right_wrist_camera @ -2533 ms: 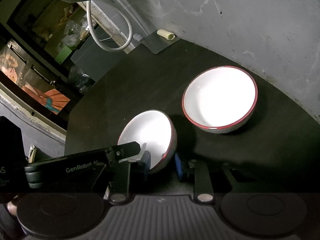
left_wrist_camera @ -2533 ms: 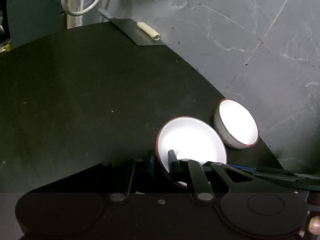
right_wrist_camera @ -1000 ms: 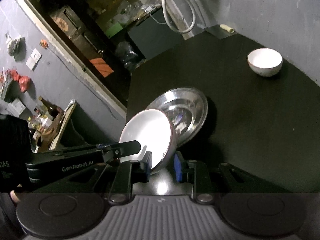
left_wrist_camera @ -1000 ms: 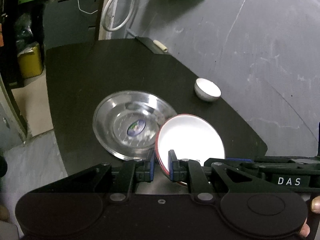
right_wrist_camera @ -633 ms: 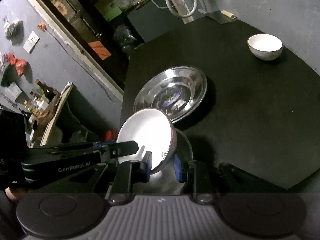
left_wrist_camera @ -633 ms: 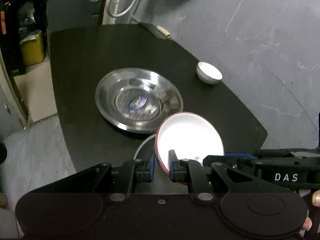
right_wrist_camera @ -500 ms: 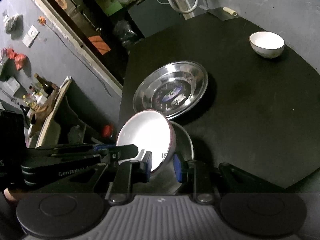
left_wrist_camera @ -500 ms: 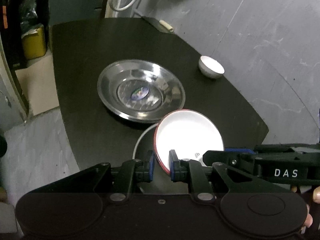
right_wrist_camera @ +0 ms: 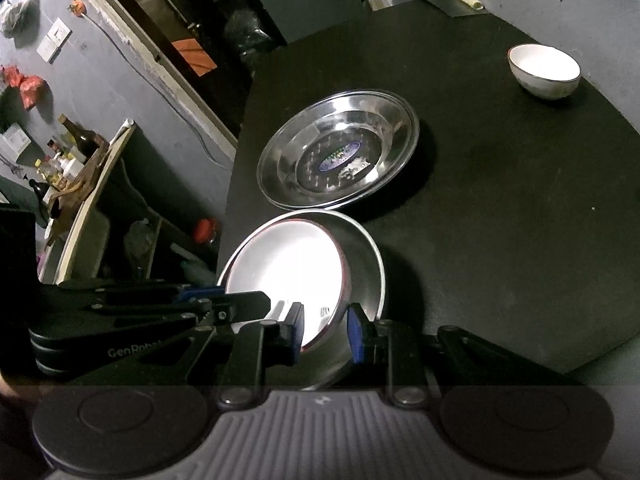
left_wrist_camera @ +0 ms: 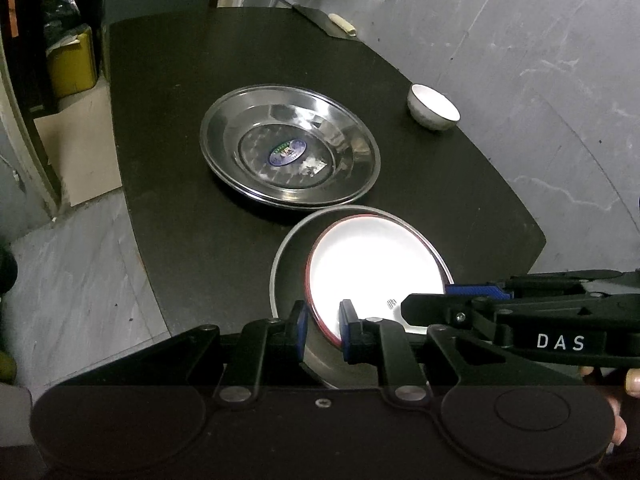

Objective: Organize plates and bowls
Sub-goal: 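Open the left tool and release the white bowl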

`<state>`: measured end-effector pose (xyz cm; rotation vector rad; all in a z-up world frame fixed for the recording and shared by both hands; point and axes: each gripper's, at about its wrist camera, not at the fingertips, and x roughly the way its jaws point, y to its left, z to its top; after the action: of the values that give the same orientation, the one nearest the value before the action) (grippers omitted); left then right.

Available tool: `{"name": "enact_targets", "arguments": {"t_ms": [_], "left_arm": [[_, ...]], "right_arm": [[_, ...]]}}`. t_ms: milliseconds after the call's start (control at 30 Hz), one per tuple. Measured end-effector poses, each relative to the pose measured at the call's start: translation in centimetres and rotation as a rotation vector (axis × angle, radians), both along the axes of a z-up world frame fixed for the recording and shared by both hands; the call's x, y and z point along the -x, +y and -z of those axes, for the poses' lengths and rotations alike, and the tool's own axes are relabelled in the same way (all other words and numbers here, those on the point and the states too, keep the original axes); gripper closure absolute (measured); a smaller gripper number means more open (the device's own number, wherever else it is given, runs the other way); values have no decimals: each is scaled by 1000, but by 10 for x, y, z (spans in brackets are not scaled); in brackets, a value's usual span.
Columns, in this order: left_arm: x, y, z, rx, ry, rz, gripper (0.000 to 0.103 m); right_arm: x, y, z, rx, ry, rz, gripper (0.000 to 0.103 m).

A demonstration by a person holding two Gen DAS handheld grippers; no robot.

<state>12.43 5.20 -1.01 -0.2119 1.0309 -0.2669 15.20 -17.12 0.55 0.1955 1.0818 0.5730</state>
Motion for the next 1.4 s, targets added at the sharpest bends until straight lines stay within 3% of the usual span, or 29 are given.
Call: {"name": "enact_targets", "arguments": {"t_ms": [800,1167,1400], "left_arm": [[-9,-2,-2,0,73,-36,84],[-12,-7,-9,-28,89,-46,75],[-12,-5,-24,-25,55,-65,63]], "right_arm": [[-8,10,-7,87,4,-81,76],[-10,11,-10,104,1,-105,76],[-12,6,-20,93,-26,-101,66]]}}
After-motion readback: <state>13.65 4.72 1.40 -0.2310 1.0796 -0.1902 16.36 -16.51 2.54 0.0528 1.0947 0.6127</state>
